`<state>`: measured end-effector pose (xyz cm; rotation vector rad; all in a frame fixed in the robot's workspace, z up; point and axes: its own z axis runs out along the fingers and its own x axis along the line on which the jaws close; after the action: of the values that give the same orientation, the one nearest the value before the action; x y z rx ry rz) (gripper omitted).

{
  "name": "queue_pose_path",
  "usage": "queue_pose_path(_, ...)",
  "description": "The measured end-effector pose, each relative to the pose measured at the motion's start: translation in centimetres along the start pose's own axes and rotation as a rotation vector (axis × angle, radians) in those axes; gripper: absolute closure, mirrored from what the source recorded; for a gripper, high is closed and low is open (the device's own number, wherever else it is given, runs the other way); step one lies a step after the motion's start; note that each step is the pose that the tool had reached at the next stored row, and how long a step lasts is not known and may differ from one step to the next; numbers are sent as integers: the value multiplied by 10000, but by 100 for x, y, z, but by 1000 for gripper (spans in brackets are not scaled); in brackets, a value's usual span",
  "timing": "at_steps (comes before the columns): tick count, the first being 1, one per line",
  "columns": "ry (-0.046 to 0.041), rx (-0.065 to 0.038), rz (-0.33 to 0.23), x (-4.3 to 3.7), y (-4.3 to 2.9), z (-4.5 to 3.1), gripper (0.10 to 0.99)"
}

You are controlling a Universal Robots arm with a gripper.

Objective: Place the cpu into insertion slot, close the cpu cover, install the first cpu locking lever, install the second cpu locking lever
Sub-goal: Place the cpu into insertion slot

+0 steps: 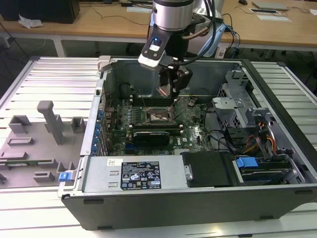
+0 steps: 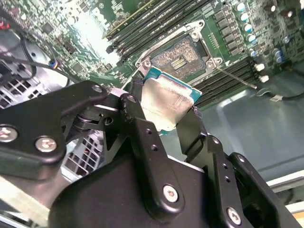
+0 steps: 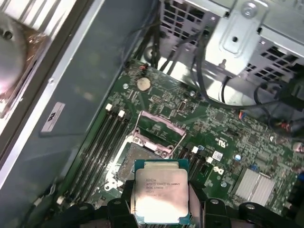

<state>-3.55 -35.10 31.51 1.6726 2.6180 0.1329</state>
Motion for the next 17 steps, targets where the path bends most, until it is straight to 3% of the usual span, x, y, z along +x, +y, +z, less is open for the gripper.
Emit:
queue_pose_path(5, -65, -13, 710, 0, -1, 8, 549)
queue_pose_path(15, -245, -50, 2718, -1, -3, 31, 549)
queue_pose_path(17, -315, -65, 3504, -1, -4, 53, 549)
